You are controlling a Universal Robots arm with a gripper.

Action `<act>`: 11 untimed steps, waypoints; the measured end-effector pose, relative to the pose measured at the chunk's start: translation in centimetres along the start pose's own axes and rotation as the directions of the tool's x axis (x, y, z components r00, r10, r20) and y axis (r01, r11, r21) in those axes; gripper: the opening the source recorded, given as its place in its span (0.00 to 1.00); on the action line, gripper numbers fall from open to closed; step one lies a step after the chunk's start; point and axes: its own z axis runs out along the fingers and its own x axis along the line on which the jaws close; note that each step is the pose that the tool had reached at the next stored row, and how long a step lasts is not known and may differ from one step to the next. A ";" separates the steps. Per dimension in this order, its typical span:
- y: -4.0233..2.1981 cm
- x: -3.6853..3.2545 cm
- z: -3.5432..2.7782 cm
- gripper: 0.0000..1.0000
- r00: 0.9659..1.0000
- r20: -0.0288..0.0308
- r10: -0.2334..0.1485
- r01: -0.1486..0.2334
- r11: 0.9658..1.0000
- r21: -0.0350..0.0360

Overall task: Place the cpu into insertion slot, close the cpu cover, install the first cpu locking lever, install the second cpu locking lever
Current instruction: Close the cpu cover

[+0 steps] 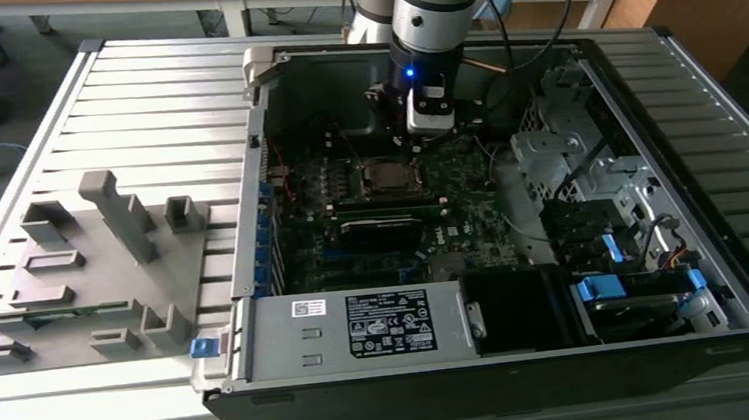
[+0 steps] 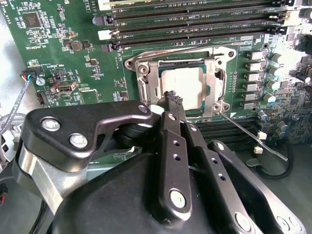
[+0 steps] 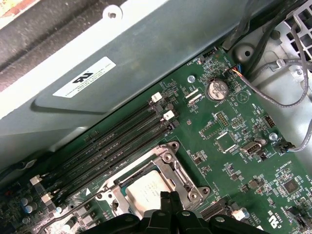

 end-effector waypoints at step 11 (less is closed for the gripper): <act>0.00 0.00 0.01 0.10 0.998 0.001 -0.069 0.069 0.998 0.002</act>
